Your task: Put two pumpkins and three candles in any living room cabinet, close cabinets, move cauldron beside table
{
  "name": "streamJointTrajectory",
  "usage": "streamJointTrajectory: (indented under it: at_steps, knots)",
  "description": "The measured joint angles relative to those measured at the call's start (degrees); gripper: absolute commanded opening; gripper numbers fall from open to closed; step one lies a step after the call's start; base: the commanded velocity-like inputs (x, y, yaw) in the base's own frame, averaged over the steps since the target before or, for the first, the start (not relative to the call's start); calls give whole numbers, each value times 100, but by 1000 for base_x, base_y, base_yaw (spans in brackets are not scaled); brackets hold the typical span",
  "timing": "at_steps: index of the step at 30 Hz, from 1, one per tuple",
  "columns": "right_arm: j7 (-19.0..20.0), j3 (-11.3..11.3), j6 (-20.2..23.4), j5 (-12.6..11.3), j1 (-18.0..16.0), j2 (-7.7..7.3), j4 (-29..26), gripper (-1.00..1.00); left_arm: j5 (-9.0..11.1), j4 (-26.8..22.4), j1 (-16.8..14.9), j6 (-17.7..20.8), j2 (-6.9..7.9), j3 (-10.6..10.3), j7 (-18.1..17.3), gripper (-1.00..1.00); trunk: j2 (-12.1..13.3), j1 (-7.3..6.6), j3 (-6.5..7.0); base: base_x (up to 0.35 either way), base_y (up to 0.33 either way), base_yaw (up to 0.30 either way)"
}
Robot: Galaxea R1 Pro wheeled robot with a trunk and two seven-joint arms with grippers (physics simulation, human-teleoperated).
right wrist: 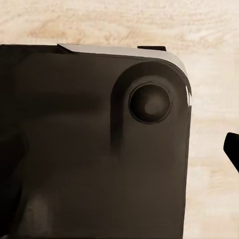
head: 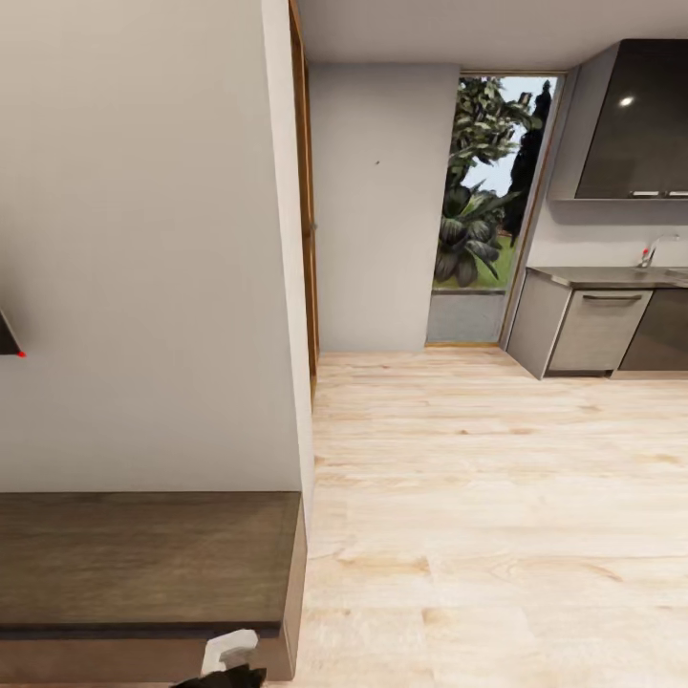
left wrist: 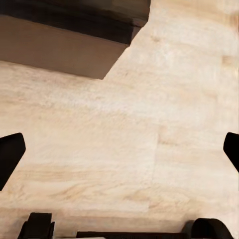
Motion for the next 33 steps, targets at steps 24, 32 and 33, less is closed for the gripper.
streamJointTrajectory:
  at_steps: [24,32,33]
  knots:
    - [151,-9,2581,-521,-11,-12,-3224,100,1383,-64,-684,461,187,10,-13,100,0,1,0,-40,9,0]
    - [142,-4,2161,-523,-12,-10,-3171,100,1360,-57,-663,414,237,17,2,100,0,0,0,-9,3,0]
    - [143,-2,2142,-519,-12,-10,-3170,100,1359,-57,-663,409,236,15,2,100,0,0,0,-1,0,0]
